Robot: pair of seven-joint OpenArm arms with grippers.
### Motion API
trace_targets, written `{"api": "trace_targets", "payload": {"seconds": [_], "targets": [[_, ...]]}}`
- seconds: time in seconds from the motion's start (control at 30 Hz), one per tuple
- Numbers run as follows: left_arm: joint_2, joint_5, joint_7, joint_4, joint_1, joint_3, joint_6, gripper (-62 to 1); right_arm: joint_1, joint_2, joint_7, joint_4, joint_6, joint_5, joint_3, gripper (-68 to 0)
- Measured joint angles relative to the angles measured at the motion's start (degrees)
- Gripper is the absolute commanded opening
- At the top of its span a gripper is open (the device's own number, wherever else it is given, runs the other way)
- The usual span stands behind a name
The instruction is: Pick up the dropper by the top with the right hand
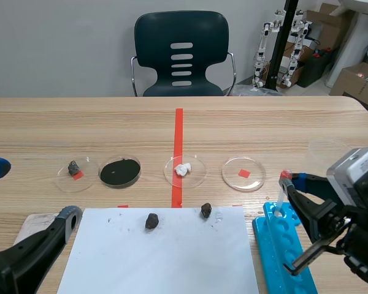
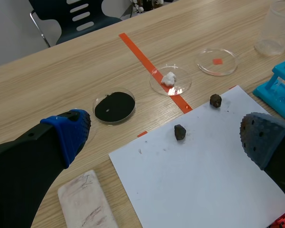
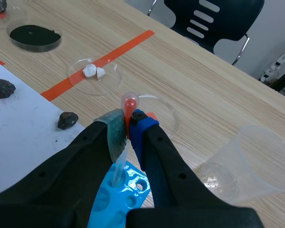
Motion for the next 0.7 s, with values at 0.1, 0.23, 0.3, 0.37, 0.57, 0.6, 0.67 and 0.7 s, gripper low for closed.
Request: {"api": "trace_targets", "payload": {"seconds": [0.1, 0.23, 0.3, 0.37, 0.57, 0.6, 0.67, 0.7], "targets": [[0.0, 0.0, 0.02, 0.0, 0.0, 0.0, 0.0, 1.4, -1.6, 0.0, -0.07, 1.18, -0.17, 0.0, 0.0, -67.1], [0.0, 0.0, 0.0, 0.0, 0.0, 0.0, 0.0, 1.4, -3.52, 0.0, -0.09, 3.98, -3.26, 0.0, 0.0, -67.1], [-0.02, 0.0, 0.02, 0.0, 0.0, 0.0, -0.02, 1.4, -4.35, 0.02, -0.09, 5.22, -3.69, -0.04, 0.11, -67.1], [-0.02, 0.0, 0.02, 0.0, 0.0, 0.0, -0.02, 1.4, -5.4, 0.0, -0.09, 6.71, -3.61, -0.46, 0.44, -67.1], [0.0, 0.0, 0.02, 0.0, 0.0, 0.0, 0.0, 1.4, -9.05, 0.02, -0.07, 11.47, -3.61, -0.44, 3.13, -67.1], [0.0, 0.0, 0.02, 0.0, 0.0, 0.0, 0.0, 1.4, -9.73, 0.02, -0.09, 12.48, -3.61, -0.44, 3.61, -67.1], [0.0, 0.0, 0.04, 0.0, 0.0, 0.0, -0.02, 1.4, -11.26, 0.02, -0.09, 14.29, -3.61, -0.44, 4.46, -67.1], [0.0, 0.0, 0.09, 0.0, 0.0, 0.0, -0.02, 1.4, -12.04, 0.02, -0.09, 15.23, -3.63, -0.44, 4.94, -67.1]]}}
